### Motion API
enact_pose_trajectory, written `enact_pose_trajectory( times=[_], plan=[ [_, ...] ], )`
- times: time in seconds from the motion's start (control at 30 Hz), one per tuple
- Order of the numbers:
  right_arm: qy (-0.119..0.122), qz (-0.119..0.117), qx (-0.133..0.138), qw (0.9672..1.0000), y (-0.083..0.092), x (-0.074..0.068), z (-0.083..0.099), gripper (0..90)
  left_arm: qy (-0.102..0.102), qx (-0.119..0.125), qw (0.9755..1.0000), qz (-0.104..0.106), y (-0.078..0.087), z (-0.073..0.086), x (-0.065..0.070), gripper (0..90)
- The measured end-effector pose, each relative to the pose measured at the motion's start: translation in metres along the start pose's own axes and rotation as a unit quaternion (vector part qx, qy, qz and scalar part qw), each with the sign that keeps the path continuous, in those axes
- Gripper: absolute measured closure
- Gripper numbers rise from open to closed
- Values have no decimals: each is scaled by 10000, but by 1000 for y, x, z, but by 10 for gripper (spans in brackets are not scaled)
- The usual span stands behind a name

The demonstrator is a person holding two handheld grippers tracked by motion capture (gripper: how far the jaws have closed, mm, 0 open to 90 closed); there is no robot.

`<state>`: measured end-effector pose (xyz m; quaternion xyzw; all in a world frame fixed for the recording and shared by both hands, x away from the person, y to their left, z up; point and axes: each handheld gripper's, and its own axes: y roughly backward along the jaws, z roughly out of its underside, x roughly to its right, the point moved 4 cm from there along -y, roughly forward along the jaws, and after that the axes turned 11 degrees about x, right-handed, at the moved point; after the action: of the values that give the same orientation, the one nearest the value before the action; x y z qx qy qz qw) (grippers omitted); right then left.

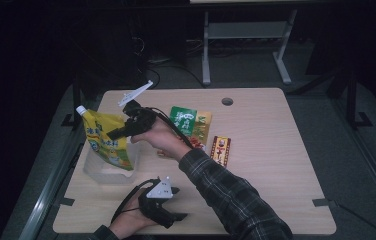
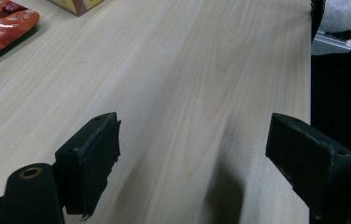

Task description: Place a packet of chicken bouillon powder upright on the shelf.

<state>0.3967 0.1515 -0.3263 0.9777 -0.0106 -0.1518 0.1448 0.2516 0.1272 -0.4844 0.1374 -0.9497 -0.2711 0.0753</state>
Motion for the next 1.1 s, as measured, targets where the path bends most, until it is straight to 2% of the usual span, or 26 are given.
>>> enact_pose_trajectory(
  times=[0.17,0.23,0.3,0.73,1.1],
  plan=[
    [-18,-34,-38,10000,-9,0,2,900,44,28,10000,7,0,0,1,170],
    [-14,-58,-66,10000,-12,1,3,900,-17,4,10000,15,0,-1,1,170],
    [0,-65,-73,10000,-14,2,5,900,-65,7,10000,15,0,-1,0,170],
    [-17,-107,-101,9999,-24,4,13,900,-57,15,10000,42,-1,-1,0,170],
    [-141,-150,-136,9997,-31,7,26,900,-4,-8,10000,60,-2,0,2,170]
  ],
)
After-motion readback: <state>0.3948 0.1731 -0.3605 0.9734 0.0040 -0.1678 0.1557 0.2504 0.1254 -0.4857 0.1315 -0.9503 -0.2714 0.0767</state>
